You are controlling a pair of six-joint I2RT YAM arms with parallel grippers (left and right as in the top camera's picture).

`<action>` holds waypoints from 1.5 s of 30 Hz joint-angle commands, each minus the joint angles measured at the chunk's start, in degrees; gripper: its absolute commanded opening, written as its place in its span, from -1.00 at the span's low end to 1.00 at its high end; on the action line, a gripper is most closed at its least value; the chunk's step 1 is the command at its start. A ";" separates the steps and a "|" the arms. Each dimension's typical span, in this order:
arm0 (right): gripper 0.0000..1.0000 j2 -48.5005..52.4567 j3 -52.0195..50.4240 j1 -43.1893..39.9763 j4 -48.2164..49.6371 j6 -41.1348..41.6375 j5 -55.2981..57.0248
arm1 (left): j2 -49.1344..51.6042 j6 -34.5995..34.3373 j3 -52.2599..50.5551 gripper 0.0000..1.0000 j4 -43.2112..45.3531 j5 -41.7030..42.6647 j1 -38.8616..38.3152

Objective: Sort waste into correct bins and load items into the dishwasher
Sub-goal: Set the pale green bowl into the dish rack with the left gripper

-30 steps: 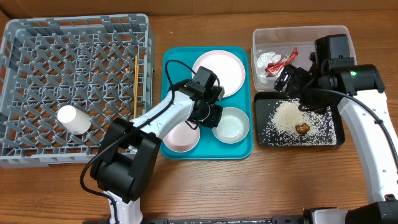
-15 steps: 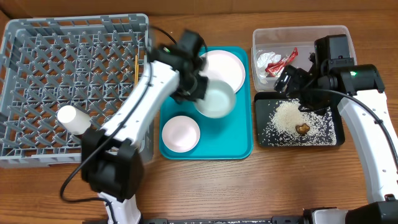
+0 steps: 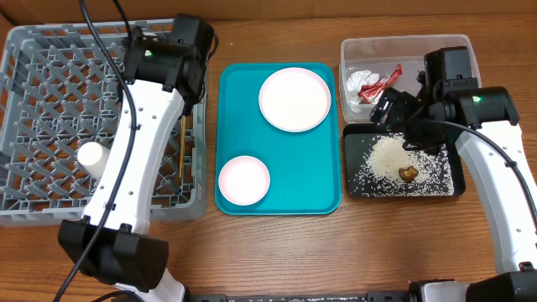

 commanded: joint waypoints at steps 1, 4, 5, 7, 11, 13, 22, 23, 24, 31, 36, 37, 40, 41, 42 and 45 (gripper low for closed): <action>1.00 -0.37 0.42 0.15 0.33 0.24 -0.07 | 2.97 -3.26 -5.07 -0.92 3.32 -16.35 2.60; 1.00 -0.37 0.42 0.15 0.37 0.24 -0.07 | 5.03 -1.92 -7.67 -0.92 6.12 -18.67 4.26; 1.00 -0.37 0.42 0.15 0.44 0.26 -0.07 | 5.81 -1.49 -8.33 -0.92 7.13 -18.78 4.79; 1.00 -0.37 0.42 0.15 0.79 0.26 -0.07 | 7.61 -0.63 -8.74 -0.92 8.96 -18.73 5.53; 1.00 -0.37 0.42 0.15 1.40 0.26 -0.07 | 11.23 4.11 -8.74 -0.92 13.88 -19.19 6.40; 1.00 -0.37 0.42 0.15 1.38 0.26 -0.07 | 12.61 5.77 -8.74 -0.92 16.15 -18.99 6.64; 1.00 -0.37 0.42 0.15 1.20 0.24 -0.09 | 17.84 7.96 -8.74 -0.89 17.90 -19.17 6.99; 1.00 -0.37 0.42 0.15 1.20 0.24 -0.07 | 18.25 8.35 -8.74 -0.90 17.92 -19.17 6.99; 1.00 -0.37 0.42 0.15 1.20 0.24 -0.07 | 18.69 8.33 -8.74 -0.90 17.90 -19.17 6.99; 1.00 -0.37 0.42 0.15 1.20 0.24 -0.07 | 18.97 8.96 -8.74 -0.90 17.22 -22.97 7.02; 1.00 -0.37 0.42 0.15 1.22 0.24 -0.07 | 18.97 8.98 -8.74 -0.92 17.29 -22.95 6.99; 1.00 -0.37 0.42 0.15 1.22 0.24 -0.07 | 18.97 8.98 -8.74 -0.92 17.49 -22.45 6.93; 1.00 -0.37 0.42 0.15 1.27 0.24 -0.07 | 18.97 9.29 -8.74 -0.91 18.58 -18.60 6.88; 1.00 -0.37 0.42 0.15 1.27 0.24 -0.07 | 18.99 9.42 -8.74 -0.91 18.82 -16.96 6.88; 1.00 -0.37 0.42 0.15 1.27 0.24 -0.07 | 18.99 9.42 -8.74 -0.91 19.02 -15.08 6.86; 1.00 -0.37 0.42 0.15 1.25 0.24 -0.07 | 18.99 9.42 -8.74 -0.89 18.91 -11.13 6.34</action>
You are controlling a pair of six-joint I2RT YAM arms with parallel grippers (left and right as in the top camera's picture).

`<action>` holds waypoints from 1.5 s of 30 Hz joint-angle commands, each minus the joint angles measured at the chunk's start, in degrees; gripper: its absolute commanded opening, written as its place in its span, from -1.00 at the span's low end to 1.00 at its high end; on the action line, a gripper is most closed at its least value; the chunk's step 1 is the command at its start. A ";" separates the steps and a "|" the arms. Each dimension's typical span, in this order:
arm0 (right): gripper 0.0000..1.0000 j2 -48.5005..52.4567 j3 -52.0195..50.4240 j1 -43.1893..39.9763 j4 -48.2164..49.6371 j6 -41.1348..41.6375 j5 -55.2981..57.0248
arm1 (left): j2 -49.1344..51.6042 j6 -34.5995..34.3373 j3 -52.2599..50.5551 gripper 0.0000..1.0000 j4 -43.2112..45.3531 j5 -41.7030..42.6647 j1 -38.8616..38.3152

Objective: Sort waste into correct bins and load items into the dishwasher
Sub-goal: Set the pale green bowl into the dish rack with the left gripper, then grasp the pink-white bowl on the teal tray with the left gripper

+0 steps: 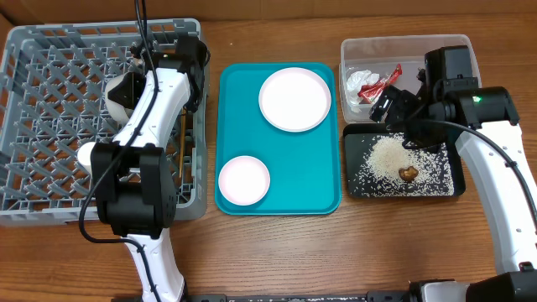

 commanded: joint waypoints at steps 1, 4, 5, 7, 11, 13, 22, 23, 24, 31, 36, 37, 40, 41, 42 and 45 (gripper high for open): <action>1.00 -0.37 0.42 0.15 0.11 0.20 -0.07 | 1.20 0.87 -0.13 -0.88 -0.22 8.46 -0.35; 1.00 -0.37 0.42 0.15 0.13 0.20 -0.07 | 1.20 0.87 -0.13 -0.81 -0.26 9.11 -1.75; 1.00 -0.37 0.42 0.15 0.11 0.20 -0.07 | 1.20 0.87 -0.13 -0.80 -0.37 9.09 -2.32; 1.00 -0.37 0.42 0.15 0.09 0.20 -0.09 | 1.18 0.87 -0.13 -0.71 -0.66 9.14 -3.52; 1.00 -0.37 0.42 0.15 0.09 0.20 -0.09 | 1.18 0.85 -0.07 -0.55 -1.97 9.55 -6.45; 1.00 -0.37 0.42 0.15 0.09 0.20 -0.09 | 1.18 0.79 -0.07 -0.49 -2.71 9.99 -7.76; 1.00 -0.37 0.42 0.15 -0.59 0.20 -0.09 | -0.94 -1.99 2.05 0.14 -7.26 18.91 -10.08; 1.00 -0.37 0.42 0.15 -0.59 0.20 -0.09 | -1.88 -1.97 3.45 0.15 -8.41 20.98 -10.34; 1.00 -0.37 0.42 0.15 -0.57 0.20 -0.07 | -3.04 -1.95 5.07 0.11 -9.70 23.56 -10.64; 1.00 -0.37 0.42 0.15 -0.61 0.22 -0.09 | -13.35 2.93 16.26 0.65 -12.35 47.89 -13.03; 1.00 -0.37 0.42 0.15 -0.81 0.22 -0.09 | -19.67 8.37 18.32 0.24 -12.85 64.13 -13.31; 1.00 -0.37 0.42 0.15 -0.92 0.22 -0.09 | -20.26 8.35 18.32 0.23 -13.40 66.58 -13.31; 1.00 -0.37 0.42 0.15 -1.09 0.22 -0.09 | -20.55 7.93 18.12 0.21 -17.94 73.31 -13.38; 1.00 -0.37 0.42 0.15 -1.22 0.22 -0.09 | -20.41 6.60 17.33 0.17 -19.91 74.25 -13.38; 1.00 -0.37 0.42 0.15 -1.31 0.22 -0.09 | -20.39 4.72 15.93 0.15 -21.57 74.77 -13.44; 1.00 -0.37 0.42 0.15 -1.88 0.22 -0.09 | -20.39 2.01 9.35 0.10 -23.37 75.25 -14.14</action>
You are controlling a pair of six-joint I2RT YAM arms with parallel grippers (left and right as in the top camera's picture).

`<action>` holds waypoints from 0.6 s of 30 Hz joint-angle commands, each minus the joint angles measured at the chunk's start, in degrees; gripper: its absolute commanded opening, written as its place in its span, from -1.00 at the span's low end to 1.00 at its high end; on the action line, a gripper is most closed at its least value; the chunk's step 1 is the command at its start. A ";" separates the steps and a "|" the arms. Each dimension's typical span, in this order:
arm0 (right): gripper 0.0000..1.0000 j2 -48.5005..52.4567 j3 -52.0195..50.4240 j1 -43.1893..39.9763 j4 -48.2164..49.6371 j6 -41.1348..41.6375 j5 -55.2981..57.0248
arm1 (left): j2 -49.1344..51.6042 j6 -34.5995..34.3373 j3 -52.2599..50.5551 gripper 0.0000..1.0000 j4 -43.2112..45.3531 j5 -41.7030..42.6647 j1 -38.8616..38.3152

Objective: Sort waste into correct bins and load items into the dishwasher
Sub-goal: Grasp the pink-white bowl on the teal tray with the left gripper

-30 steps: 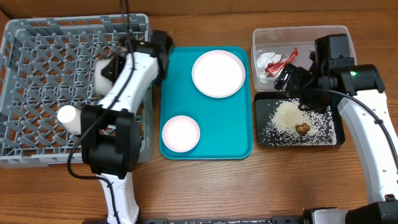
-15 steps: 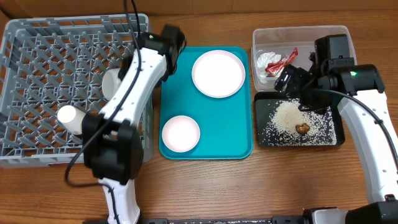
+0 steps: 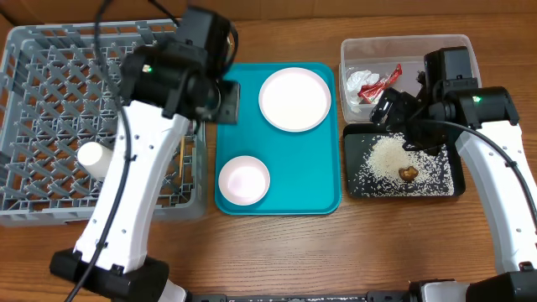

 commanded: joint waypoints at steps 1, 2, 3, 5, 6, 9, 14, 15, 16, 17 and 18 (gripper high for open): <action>1.00 -0.37 0.42 0.15 -0.33 0.24 -0.09 | 1.79 -3.54 -8.85 0.10 -0.28 5.55 -0.85; 1.00 -0.37 0.42 0.15 -0.33 0.24 -0.09 | 1.79 -4.50 -12.52 0.09 0.63 4.94 -1.16; 1.00 -0.37 0.42 0.15 -0.33 0.24 -0.09 | 1.79 -6.14 -16.46 0.08 2.05 3.93 -1.36; 1.00 -0.37 0.42 0.15 -0.31 0.24 -0.09 | 1.79 -8.66 -23.47 0.06 5.64 2.40 -1.38; 1.00 -0.37 0.42 0.15 -0.31 0.24 -0.09 | 1.79 -8.96 -26.27 0.03 7.78 2.45 -1.38; 1.00 -0.37 0.42 0.15 -0.26 0.24 -0.09 | 1.84 -9.31 -35.01 -0.01 16.48 2.40 -1.40; 1.00 -0.37 0.42 0.15 -0.31 0.24 -0.09 | 1.84 -11.74 -44.81 -0.10 26.08 -1.07 -1.55; 1.00 -0.37 0.42 0.15 -0.33 0.24 -0.09 | 1.84 -12.90 -46.25 -0.14 27.08 -2.86 -1.55; 1.00 -0.37 0.42 0.15 -0.33 0.24 -0.09 | 1.84 -13.77 -47.23 -0.14 27.89 -4.13 -1.55; 1.00 -0.37 0.42 0.15 -0.31 0.24 -0.09 | 1.84 -14.25 -48.24 -0.14 29.14 -4.92 -1.55; 1.00 -0.37 0.42 0.15 -0.28 0.24 -0.09 | 1.84 -14.23 -49.07 -0.15 30.73 -4.90 -1.55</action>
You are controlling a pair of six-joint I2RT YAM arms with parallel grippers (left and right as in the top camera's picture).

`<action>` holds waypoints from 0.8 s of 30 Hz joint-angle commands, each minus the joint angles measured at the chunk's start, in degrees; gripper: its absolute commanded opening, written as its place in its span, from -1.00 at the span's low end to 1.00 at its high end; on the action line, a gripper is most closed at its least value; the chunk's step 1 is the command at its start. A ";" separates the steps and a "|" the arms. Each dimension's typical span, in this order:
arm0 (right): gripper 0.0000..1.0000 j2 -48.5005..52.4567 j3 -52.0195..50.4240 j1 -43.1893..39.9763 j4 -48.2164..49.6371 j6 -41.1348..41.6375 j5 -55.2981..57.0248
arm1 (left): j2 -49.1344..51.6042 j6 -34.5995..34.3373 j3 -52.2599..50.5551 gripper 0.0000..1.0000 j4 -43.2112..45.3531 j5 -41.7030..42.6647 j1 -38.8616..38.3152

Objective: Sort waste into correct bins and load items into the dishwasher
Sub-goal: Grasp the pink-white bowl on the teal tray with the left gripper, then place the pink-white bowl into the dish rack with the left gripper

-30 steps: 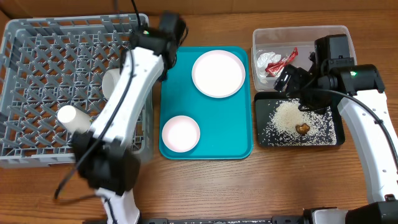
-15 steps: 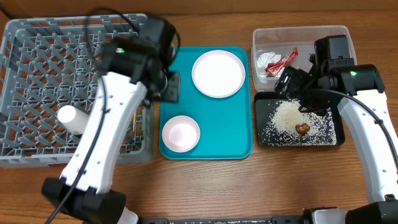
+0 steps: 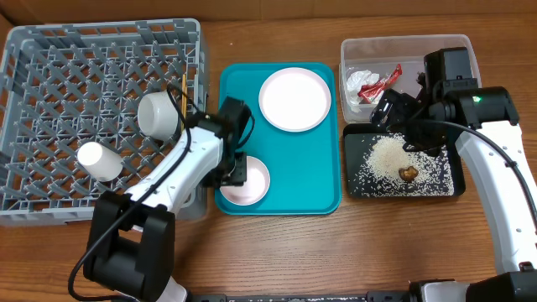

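A teal tray (image 3: pixel 323 168) in the middle carries a large white plate (image 3: pixel 294 99) at the back and a small white bowl (image 3: pixel 252 183) at the front left. My left gripper (image 3: pixel 236 171) is low over the bowl's left rim and looks open, with a finger on each side of the rim. The grey dish rack (image 3: pixel 50 59) at left holds two white cups (image 3: pixel 159 114) (image 3: pixel 99 161) and a thin stick (image 3: pixel 183 91). My right gripper (image 3: pixel 388 107) hovers at the back edge of the black tray (image 3: pixel 445 180); how its jaws stand cannot be made out.
The black tray holds spilled rice (image 3: pixel 388 155) and a brown scrap (image 3: pixel 409 174). Behind it a clear bin (image 3: pixel 457 46) contains white and red wrappers (image 3: pixel 369 82). Bare wooden table (image 3: pixel 336 252) runs along the front.
My left gripper has gone from the tray's back left corner down to the small bowl at the front left. With the arm lower, a second cup shows in the rack. The right arm is unchanged.
First my left arm reached over the rack, where one cup lay at the front left. Then its gripper was in the rack's back with a white cup by it. It was later over the tray's back corner, and now sits at the small bowl, two cups in the rack.
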 commanded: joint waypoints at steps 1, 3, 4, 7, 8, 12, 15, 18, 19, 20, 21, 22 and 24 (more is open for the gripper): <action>1.00 -0.37 0.42 0.15 0.15 0.24 -0.09 | -0.39 -3.23 -2.80 -0.14 3.72 -3.74 -0.44; 1.00 -0.37 0.42 0.15 0.17 0.24 -0.09 | -0.39 -3.08 -3.43 -0.15 5.40 -3.13 -0.52; 1.00 -0.37 0.42 0.15 0.13 0.24 -0.09 | -0.39 -2.67 -3.61 -0.15 5.97 -2.45 -0.59; 1.00 -0.37 0.42 0.15 0.11 0.24 -0.09 | -0.39 0.39 -4.20 -0.33 8.87 1.97 -0.87; 1.00 -0.37 0.42 0.15 0.11 0.24 -0.09 | -0.39 1.36 -4.31 -0.48 9.79 3.87 -1.01; 1.00 -0.37 0.42 0.15 0.09 0.24 -0.09 | -0.42 2.19 -3.72 -0.92 10.75 7.91 -1.01; 1.00 -0.37 0.42 0.15 0.13 0.24 -0.09 | -1.16 2.40 -0.87 -0.92 8.07 8.00 -0.83; 1.00 -0.37 0.42 0.15 0.13 0.24 -0.09 | -3.54 2.32 5.64 -0.91 2.69 3.48 -0.74; 1.00 -0.37 0.42 0.15 0.11 0.24 -0.09 | -4.57 2.32 8.35 -0.91 0.55 0.83 -0.63; 1.00 -0.37 0.42 0.15 0.09 0.24 -0.09 | -5.49 2.29 10.67 -0.91 -1.33 -1.81 -0.46; 1.00 -0.37 0.42 0.15 0.09 0.24 -0.09 | -6.56 2.29 13.49 -0.92 -3.61 -5.66 -0.17; 1.00 -0.37 0.42 0.15 0.07 0.24 -0.09 | -7.65 2.29 16.24 -0.92 -5.75 -10.12 0.17; 1.00 -0.37 0.42 0.15 0.07 0.24 -0.09 | -9.55 2.29 20.83 -0.92 -8.85 -20.02 0.85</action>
